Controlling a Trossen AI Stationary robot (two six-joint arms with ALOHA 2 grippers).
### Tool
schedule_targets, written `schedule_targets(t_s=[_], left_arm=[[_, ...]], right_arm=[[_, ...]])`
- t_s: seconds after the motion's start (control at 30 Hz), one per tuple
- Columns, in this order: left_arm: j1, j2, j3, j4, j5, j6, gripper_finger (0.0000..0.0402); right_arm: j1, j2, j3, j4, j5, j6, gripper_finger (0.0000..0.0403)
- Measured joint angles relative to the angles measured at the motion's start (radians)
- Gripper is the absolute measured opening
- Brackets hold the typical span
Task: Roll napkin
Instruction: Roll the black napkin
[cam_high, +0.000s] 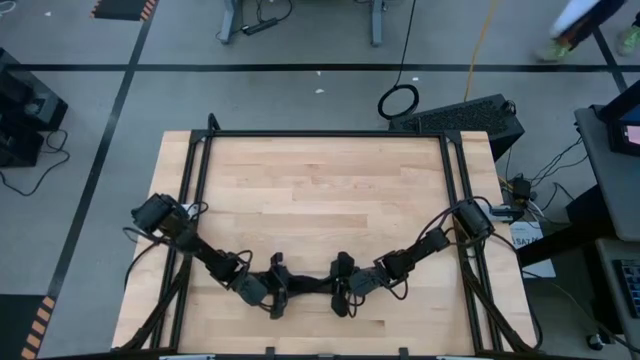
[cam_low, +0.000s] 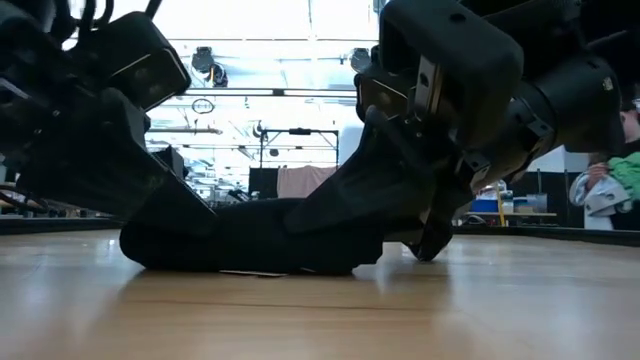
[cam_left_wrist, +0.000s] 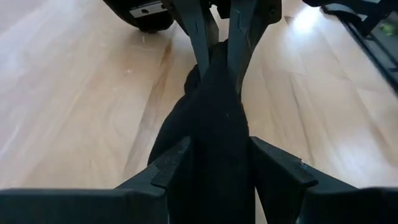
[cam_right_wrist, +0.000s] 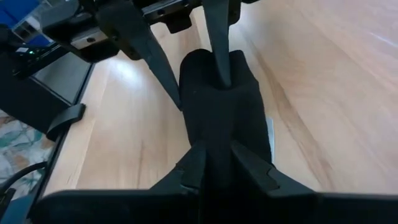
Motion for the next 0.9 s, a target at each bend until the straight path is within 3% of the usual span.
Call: schedule_targets(t_s=[0.13, 0.3, 0.47, 0.7, 0.9], left_arm=[[0.023, -0.008, 0.0, -0.001, 0.08, -0.054, 0.0148], [0.039, -0.009, 0.0, 0.002, 0.147, -0.063, 0.0092], [0.055, -0.01, 0.0, 0.004, 0.186, -0.089, 0.0048], [0.07, -0.009, 0.001, 0.004, 0.214, -0.09, 0.005], [0.099, -0.009, 0.001, 0.006, 0.291, -0.151, 0.0051]], right_arm=[[-0.006, -0.001, 0.0, 0.002, -0.026, 0.007, 0.0044], [-0.005, -0.001, 0.0, 0.007, -0.033, 0.004, 0.0045], [-0.005, -0.029, -0.001, -0.006, -0.036, -0.001, 0.008], [0.001, -0.163, -0.005, -0.097, 0.006, -0.118, 0.0166], [0.033, -0.21, -0.003, -0.077, 0.044, -0.27, 0.0177]])
